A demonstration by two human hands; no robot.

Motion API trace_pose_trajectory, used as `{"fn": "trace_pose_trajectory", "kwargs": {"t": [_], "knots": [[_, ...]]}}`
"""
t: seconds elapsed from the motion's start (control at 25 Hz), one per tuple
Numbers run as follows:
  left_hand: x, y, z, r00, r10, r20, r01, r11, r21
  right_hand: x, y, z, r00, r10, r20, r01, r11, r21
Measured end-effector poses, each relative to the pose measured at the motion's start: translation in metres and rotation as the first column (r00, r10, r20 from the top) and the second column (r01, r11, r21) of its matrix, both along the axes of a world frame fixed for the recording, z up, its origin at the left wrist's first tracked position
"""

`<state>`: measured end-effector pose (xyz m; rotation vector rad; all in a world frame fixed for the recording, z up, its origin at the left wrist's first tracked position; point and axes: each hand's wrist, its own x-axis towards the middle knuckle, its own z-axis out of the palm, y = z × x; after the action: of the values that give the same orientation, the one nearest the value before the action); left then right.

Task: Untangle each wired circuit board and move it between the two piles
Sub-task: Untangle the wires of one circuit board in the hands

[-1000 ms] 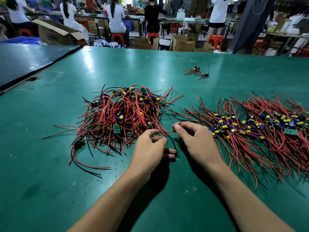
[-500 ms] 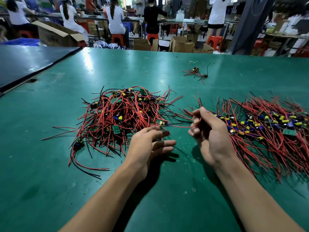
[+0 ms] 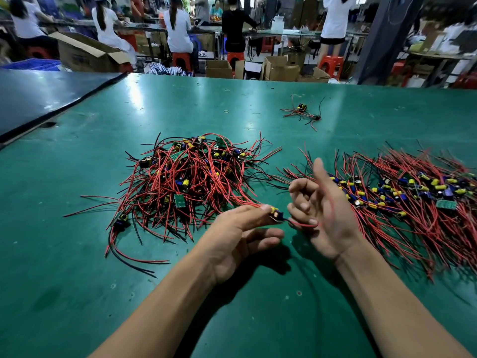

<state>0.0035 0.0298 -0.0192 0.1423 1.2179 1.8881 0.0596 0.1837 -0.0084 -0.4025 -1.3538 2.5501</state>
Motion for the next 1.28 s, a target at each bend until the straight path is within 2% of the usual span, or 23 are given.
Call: {"fn": "trace_pose_trajectory", "kwargs": {"t": [0.08,0.12,0.2,0.28,0.36,0.48,0.64,0.96,1.12,1.28], "knots": [[0.005,-0.001,0.001,0.986,-0.158,-0.055,0.16,0.987,0.026,-0.002,0.004,-0.003,0.999,-0.039,0.008,0.039,0.997,-0.071],[0.007,-0.001,0.002,0.972,-0.219,-0.085,0.223,0.974,0.04,-0.003,0.006,-0.005,0.998,-0.05,0.038,0.052,0.997,-0.048],[0.008,-0.001,0.002,0.954,-0.271,-0.131,0.281,0.957,0.068,-0.003,0.004,-0.009,0.991,-0.029,0.134,0.011,0.991,0.134],[0.007,0.001,0.002,0.96,-0.23,-0.162,0.242,0.969,0.057,-0.001,-0.004,-0.013,0.976,0.086,0.199,-0.141,0.948,0.285],[0.006,0.003,0.001,0.968,-0.166,-0.187,0.171,0.985,0.014,0.002,-0.011,-0.015,0.96,0.191,0.206,-0.245,0.927,0.283],[0.004,0.001,-0.001,0.969,-0.126,-0.212,0.125,0.992,-0.017,0.003,-0.014,-0.013,0.954,0.193,0.23,-0.259,0.917,0.303],[0.008,-0.002,0.001,0.964,-0.144,-0.224,0.15,0.989,0.01,0.007,-0.007,-0.009,0.959,0.277,0.062,-0.283,0.919,0.275],[0.004,0.002,-0.005,0.983,-0.051,-0.178,0.047,0.999,-0.024,0.004,0.0,-0.011,1.0,0.019,0.004,-0.019,0.895,0.445],[0.001,0.003,-0.008,0.983,-0.031,-0.183,0.03,0.999,-0.012,0.005,0.003,-0.011,0.999,0.05,-0.016,-0.039,0.904,0.426],[0.001,0.003,-0.008,0.981,-0.054,-0.184,0.057,0.998,0.01,0.004,0.004,-0.012,0.997,0.059,0.054,-0.075,0.925,0.372]]}}
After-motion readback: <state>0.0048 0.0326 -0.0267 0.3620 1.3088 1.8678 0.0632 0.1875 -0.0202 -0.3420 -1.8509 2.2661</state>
